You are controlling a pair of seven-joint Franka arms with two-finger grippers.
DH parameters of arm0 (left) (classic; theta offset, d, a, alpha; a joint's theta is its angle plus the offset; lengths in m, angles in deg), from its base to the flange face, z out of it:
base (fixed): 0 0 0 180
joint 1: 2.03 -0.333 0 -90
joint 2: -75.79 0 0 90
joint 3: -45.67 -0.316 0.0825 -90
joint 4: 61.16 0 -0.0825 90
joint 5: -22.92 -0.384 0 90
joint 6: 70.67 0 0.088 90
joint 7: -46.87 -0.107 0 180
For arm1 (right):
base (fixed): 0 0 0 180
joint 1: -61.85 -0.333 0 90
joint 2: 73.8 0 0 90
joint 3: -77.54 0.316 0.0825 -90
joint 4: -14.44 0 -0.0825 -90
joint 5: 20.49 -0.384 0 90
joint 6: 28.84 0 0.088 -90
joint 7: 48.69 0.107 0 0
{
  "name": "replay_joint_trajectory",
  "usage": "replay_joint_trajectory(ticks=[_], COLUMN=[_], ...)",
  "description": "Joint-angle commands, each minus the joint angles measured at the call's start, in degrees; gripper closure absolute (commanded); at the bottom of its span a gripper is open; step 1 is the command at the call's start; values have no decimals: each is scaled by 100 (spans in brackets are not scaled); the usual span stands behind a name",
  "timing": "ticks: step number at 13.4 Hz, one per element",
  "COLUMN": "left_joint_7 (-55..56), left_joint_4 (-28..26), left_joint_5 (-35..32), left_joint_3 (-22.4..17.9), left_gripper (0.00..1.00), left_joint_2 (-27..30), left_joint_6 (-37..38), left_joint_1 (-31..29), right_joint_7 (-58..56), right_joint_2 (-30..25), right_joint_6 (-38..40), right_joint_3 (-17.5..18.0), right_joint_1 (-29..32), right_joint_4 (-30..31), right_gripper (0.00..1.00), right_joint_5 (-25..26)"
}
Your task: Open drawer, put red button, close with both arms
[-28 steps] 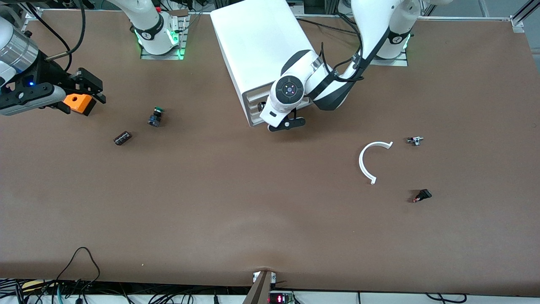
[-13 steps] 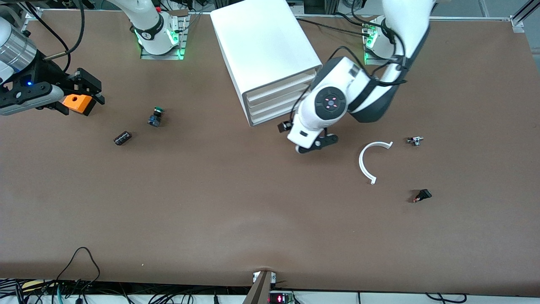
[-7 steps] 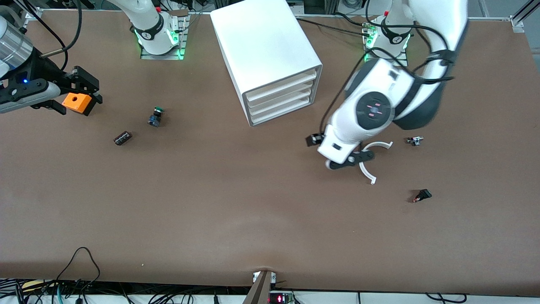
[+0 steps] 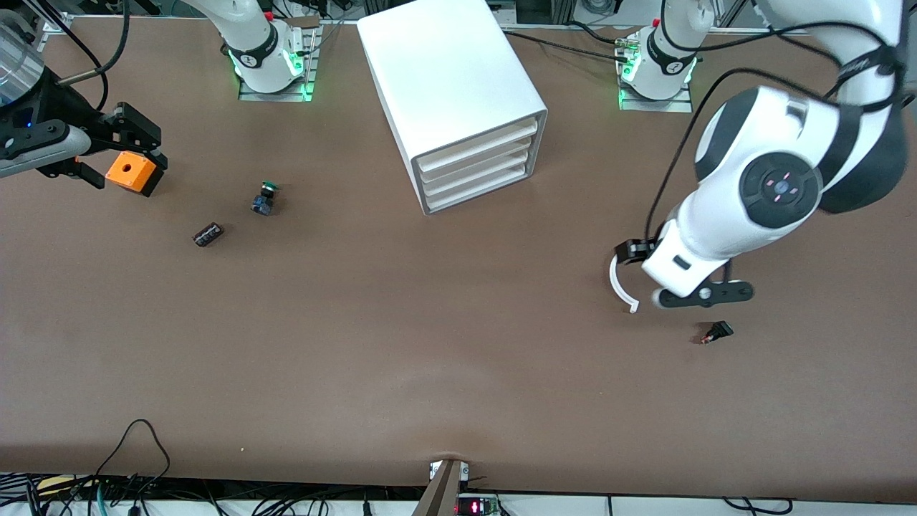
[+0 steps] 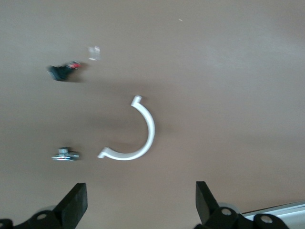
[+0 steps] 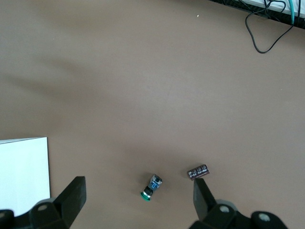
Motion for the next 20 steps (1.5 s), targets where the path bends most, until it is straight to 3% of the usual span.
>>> replay_joint_trajectory(ticks=[1, 4, 6, 8, 12, 15, 17, 20], left_joint_7=[-790, -1557, -1235, -690, -679, -661, -758, -1653], left_joint_4=[-24, 273, 292, 318, 520, 468, 468, 398], left_joint_5=[-184, -664, -983, -957, -255, -88, 97, 133], left_joint_3=[68, 156, 113, 60, 86, 68, 138, -106], left_gripper=[0, 0, 0, 0, 0, 0, 0, 0], left_joint_2=[198, 242, 268, 304, 295, 181, 207, 400], left_joint_6=[368, 1159, 1178, 1169, 653, 98, 61, 105], left_joint_1=[-226, -95, 239, 187, -523, -761, -1095, -1053], right_joint_7=[-99, -99, -99, -90, -90, -99, -99, -82], right_joint_2=[-100, -100, -91, -91, -99, -100, -100, -100], right_joint_6=[47, 55, 47, 46, 55, 64, 55, 55], right_joint_3=[27, 36, 36, 27, 36, -8, -8, 18], right_joint_1=[65, 65, 65, 65, 65, 65, 65, 65], right_joint_4=[3, 3, 3, -5, -6, -6, -6, -6], right_gripper=[0, 0, 0, 0, 0, 0, 0, 0], right_joint_5=[19, 19, 36, 27, 36, 36, 36, 45])
